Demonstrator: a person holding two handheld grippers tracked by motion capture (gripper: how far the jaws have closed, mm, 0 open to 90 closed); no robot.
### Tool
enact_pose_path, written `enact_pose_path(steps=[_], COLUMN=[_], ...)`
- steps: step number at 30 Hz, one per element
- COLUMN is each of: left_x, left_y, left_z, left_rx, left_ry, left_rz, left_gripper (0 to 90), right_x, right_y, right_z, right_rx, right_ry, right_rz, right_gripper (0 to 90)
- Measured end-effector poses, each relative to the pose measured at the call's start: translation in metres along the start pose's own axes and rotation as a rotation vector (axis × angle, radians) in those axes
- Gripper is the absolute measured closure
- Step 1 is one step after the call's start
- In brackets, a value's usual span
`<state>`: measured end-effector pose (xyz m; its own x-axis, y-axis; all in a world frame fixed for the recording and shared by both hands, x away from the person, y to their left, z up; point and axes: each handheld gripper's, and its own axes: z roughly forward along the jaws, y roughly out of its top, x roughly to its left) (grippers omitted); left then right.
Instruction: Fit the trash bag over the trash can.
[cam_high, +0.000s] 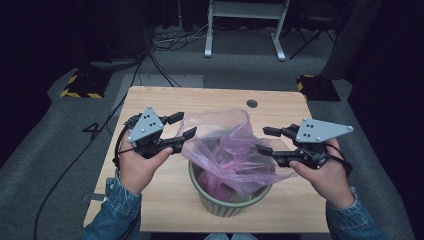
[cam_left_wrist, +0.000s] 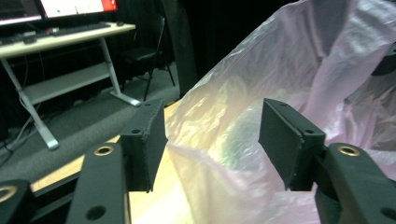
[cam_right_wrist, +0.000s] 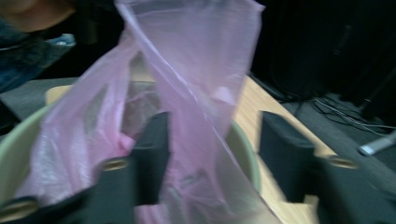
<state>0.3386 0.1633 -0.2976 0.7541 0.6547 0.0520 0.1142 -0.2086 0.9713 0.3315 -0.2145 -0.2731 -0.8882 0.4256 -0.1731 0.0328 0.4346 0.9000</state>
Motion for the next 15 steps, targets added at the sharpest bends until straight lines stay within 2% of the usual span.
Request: enact_pose_path(steps=[1,3,6,10,11,13,15], left_x=[0.002,0.006,0.009,0.008,0.008,0.006,0.004], left_y=[-0.002,-0.005,-0.009,-0.01,-0.01,-0.009,-0.009], left_z=[0.001,0.003,0.009,0.013,0.013,0.012,0.011], left_rx=[0.006,0.024,0.04,0.037,0.037,0.033,0.037], left_ry=[-0.005,-0.027,-0.085,-0.111,-0.123,-0.146,-0.137], left_rz=[-0.011,-0.028,-0.067,-0.079,-0.072,-0.061,-0.043], left_gripper=[39.9,37.3,35.8,35.8,40.1,59.6,74.0], right_x=[0.001,0.001,-0.002,-0.003,-0.004,-0.005,-0.007], right_y=[0.001,0.001,0.0,-0.001,-0.002,-0.003,-0.004], right_z=[0.001,0.001,0.002,0.004,0.004,0.004,0.004], right_rx=[0.004,0.011,0.014,0.021,0.021,0.024,0.026], right_ry=[0.01,0.026,0.03,0.027,0.024,0.018,0.01], right_rz=[-0.007,-0.018,-0.014,-0.011,-0.009,-0.001,0.009], right_gripper=[64.1,73.2,79.3,85.3,86.5,87.7,88.6])
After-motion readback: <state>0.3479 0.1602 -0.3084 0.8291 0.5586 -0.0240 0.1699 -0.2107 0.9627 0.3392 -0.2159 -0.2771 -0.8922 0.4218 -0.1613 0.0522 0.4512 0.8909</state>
